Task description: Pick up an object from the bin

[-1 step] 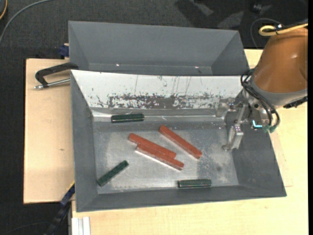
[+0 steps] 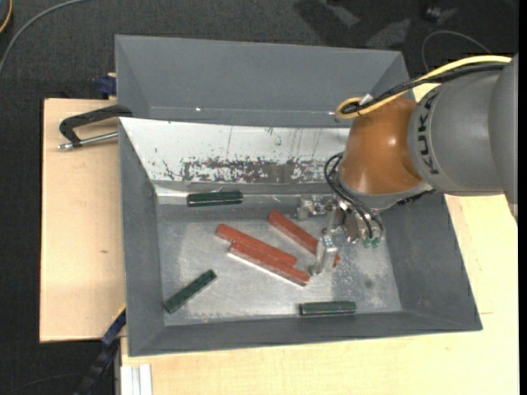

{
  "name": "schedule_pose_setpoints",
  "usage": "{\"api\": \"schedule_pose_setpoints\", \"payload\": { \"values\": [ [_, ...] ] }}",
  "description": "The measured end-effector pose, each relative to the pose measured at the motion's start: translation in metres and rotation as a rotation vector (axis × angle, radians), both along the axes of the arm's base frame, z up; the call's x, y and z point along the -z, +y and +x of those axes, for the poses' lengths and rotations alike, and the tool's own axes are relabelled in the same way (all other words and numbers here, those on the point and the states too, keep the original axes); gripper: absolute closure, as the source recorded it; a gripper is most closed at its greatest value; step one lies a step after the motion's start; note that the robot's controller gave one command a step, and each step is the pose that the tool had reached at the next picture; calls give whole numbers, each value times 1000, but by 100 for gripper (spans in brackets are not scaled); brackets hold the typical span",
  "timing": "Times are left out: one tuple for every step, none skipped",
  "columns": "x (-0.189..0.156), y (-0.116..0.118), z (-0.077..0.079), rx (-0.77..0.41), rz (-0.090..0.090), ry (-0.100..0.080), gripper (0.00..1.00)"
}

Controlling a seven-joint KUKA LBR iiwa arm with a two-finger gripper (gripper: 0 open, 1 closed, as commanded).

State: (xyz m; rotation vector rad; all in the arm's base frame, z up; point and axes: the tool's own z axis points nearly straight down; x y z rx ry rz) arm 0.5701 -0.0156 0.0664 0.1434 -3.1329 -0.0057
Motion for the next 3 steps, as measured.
{"api": "schedule_pose_setpoints", "payload": {
  "values": [
    [-35,11,-20,156,-2,-6,0],
    [-37,-6,-13,182,-3,-11,0],
    [-4,5,13,445,-2,-9,0]
  ]
}}
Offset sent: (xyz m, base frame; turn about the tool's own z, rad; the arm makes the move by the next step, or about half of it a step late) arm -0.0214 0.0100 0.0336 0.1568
